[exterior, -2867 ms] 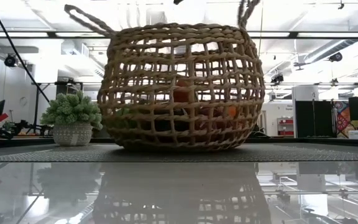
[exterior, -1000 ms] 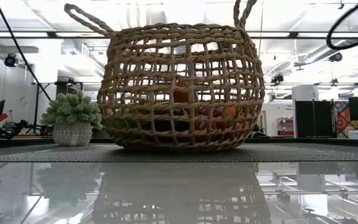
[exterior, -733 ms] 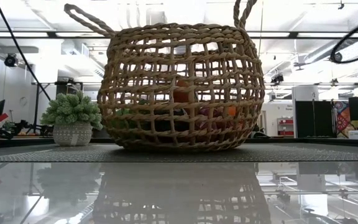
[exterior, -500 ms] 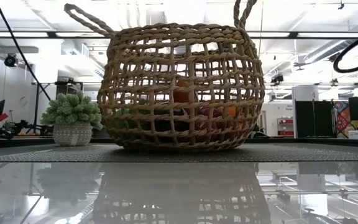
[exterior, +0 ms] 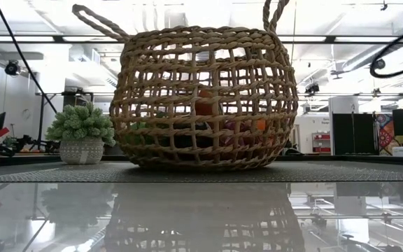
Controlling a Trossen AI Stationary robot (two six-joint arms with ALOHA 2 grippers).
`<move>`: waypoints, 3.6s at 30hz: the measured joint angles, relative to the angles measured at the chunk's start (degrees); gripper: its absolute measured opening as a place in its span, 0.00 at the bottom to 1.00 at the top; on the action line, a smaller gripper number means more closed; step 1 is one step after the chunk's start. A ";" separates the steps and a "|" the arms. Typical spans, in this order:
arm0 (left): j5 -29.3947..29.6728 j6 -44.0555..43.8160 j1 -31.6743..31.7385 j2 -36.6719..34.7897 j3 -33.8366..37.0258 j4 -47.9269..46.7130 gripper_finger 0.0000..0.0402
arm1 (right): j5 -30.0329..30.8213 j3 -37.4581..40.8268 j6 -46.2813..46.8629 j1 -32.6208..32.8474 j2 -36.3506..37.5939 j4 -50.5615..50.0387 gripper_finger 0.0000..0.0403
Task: Build produce basket
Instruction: Put the yellow lemon into the brown basket
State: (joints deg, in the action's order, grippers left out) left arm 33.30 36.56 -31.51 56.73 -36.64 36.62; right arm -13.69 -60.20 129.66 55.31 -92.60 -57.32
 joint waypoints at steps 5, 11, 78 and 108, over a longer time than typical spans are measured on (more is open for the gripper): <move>0.00 0.22 0.00 0.02 0.00 0.00 0.84 | 5.62 -2.81 -0.44 -0.08 -0.16 -2.78 0.76; 0.00 0.24 -0.01 0.02 0.00 0.00 0.84 | 5.55 -6.74 0.24 -0.06 -0.20 -10.15 0.81; -25.28 -19.48 2.86 34.35 -6.29 20.38 0.84 | 47.52 1.77 -150.97 -19.94 -5.62 97.38 0.36; -27.13 -19.74 3.79 35.73 -7.45 17.66 0.22 | 49.04 1.74 -149.82 -20.65 -5.34 97.88 0.63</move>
State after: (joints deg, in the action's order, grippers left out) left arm 6.17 16.82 -27.72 92.46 -44.10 54.28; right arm 35.35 -58.46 -20.16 34.66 -97.93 40.56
